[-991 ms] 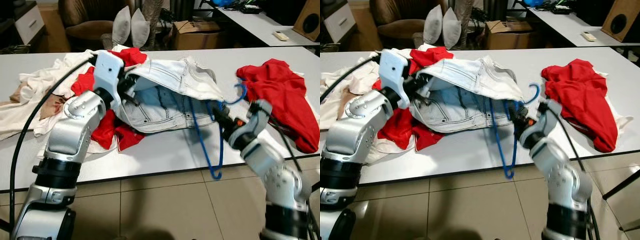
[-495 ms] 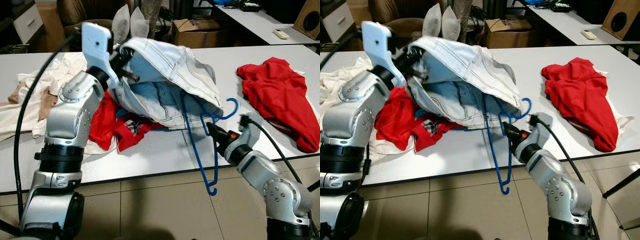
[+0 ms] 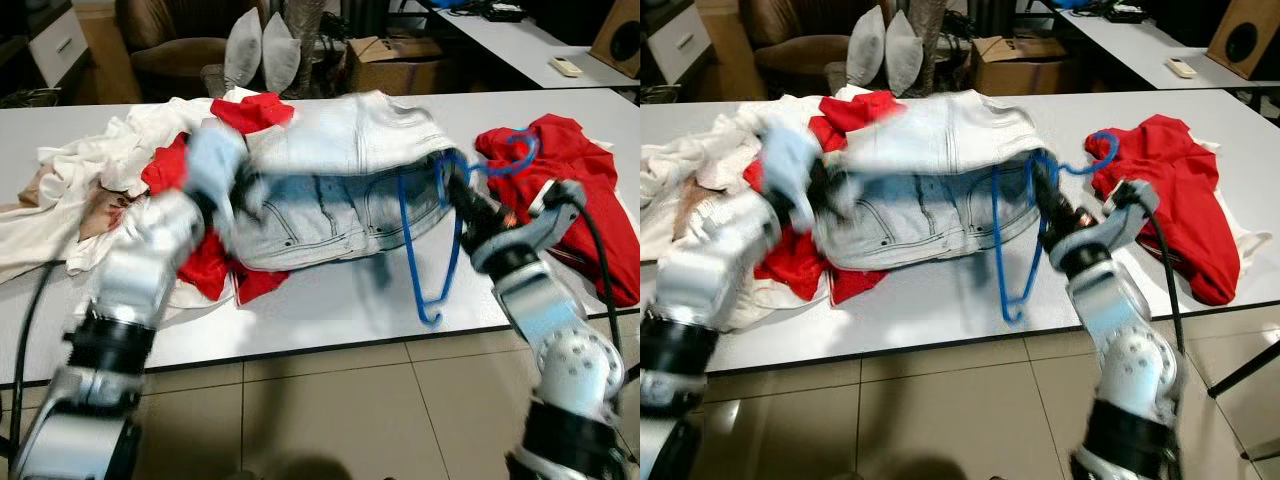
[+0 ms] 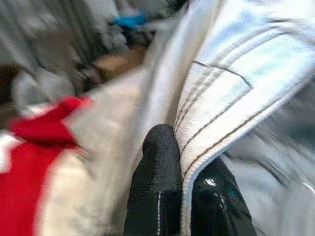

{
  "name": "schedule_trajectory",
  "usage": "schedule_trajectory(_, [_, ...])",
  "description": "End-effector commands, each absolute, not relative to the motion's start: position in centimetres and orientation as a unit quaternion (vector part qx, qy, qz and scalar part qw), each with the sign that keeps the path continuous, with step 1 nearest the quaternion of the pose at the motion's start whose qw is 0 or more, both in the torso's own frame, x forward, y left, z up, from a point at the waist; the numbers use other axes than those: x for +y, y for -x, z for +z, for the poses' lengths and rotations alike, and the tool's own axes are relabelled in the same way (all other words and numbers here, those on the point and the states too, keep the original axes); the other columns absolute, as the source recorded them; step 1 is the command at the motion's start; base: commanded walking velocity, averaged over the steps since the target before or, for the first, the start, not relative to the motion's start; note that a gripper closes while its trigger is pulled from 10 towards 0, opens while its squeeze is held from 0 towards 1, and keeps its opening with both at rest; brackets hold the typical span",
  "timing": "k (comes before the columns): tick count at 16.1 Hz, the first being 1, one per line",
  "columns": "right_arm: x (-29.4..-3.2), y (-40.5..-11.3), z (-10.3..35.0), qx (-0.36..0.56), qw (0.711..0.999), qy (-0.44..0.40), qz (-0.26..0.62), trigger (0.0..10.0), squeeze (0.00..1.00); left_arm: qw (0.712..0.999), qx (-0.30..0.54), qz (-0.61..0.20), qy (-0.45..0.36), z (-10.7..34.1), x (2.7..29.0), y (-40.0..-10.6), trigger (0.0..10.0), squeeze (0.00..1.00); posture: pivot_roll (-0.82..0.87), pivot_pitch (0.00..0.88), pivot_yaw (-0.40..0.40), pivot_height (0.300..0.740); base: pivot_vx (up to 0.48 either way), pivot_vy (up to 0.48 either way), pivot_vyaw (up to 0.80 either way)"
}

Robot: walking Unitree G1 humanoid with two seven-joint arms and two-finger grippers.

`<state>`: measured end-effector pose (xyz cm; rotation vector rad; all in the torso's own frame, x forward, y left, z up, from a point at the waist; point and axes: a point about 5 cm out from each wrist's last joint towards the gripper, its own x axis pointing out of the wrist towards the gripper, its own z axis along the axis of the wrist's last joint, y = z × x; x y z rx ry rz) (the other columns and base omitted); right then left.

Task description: Hang hanger

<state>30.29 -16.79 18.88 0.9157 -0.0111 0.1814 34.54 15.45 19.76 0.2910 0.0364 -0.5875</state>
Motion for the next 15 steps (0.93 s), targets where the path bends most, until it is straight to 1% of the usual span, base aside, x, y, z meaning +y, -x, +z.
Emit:
schedule_trajectory(1, [-17.6,-30.7,19.3,-0.034,0.881,-0.467,0.061,10.0,0.00,0.937,0.013,-0.322,-0.136,20.5,14.7,-34.1,1.6,0.00,-0.06,0.000,0.021,0.740,0.000,0.000,0.00])
schedule_trajectory(3, [-16.9,-33.9,18.1,-0.021,0.838,-0.546,0.003,10.0,0.00,0.918,0.002,-0.395,-0.022,22.4,12.6,-33.5,0.1,0.00,-0.04,0.000,0.033,0.740,0.000,0.000,0.00])
schedule_trajectory(4, [-16.1,-35.1,17.7,-0.012,0.826,-0.564,-0.006,10.0,0.00,0.905,-0.008,-0.423,0.031,23.6,11.5,-33.4,0.0,0.00,-0.02,0.000,0.034,0.740,0.000,0.000,0.00])
schedule_trajectory(5, [-15.0,-36.1,17.2,0.002,0.814,-0.580,-0.012,10.0,0.00,0.883,-0.015,-0.463,0.075,24.8,10.1,-33.1,0.5,0.00,-0.01,0.000,0.031,0.740,0.000,0.000,0.00])
schedule_trajectory(6, [-14.4,-36.5,17.1,0.009,0.810,-0.587,-0.014,10.0,0.00,0.873,-0.020,-0.477,0.097,25.3,9.3,-33.0,0.7,0.00,-0.01,0.000,0.031,0.740,0.000,0.000,0.00])
schedule_trajectory(7, [-13.2,-37.0,17.0,0.017,0.798,-0.602,-0.019,10.0,0.00,0.860,-0.021,-0.492,0.133,26.1,8.0,-32.9,0.5,0.00,0.00,0.001,0.030,0.740,0.000,0.000,0.00])
schedule_trajectory(8, [-11.9,-37.3,17.1,0.023,0.793,-0.609,-0.015,10.0,0.00,0.853,-0.016,-0.493,0.172,26.8,6.6,-33.2,0.0,0.00,0.01,0.006,0.031,0.740,0.000,0.000,0.00])
schedule_trajectory(10, [-10.9,-37.4,16.9,0.031,0.792,-0.610,-0.015,10.0,0.00,0.847,-0.009,-0.494,0.195,27.3,5.6,-33.2,0.0,0.00,0.01,0.014,0.044,0.740,0.000,0.000,0.00])
schedule_trajectory(12, [-9.6,-37.5,16.3,0.041,0.793,-0.607,-0.027,10.0,0.00,0.832,0.007,-0.510,0.216,27.9,3.6,-32.9,0.0,0.00,0.00,0.016,0.065,0.740,0.000,0.000,0.00])
schedule_trajectory(14, [-9.8,-37.5,15.3,0.046,0.780,-0.621,-0.063,10.0,0.00,0.817,0.012,-0.523,0.243,28.6,2.0,-32.4,0.0,0.00,-0.01,0.013,0.082,0.740,0.000,0.000,0.00])
schedule_trajectory(15, [-9.9,-37.5,15.1,0.051,0.778,-0.622,-0.071,10.0,0.00,0.818,0.013,-0.522,0.241,28.7,1.8,-32.3,0.0,0.00,-0.01,0.013,0.083,0.740,0.000,0.000,0.00])
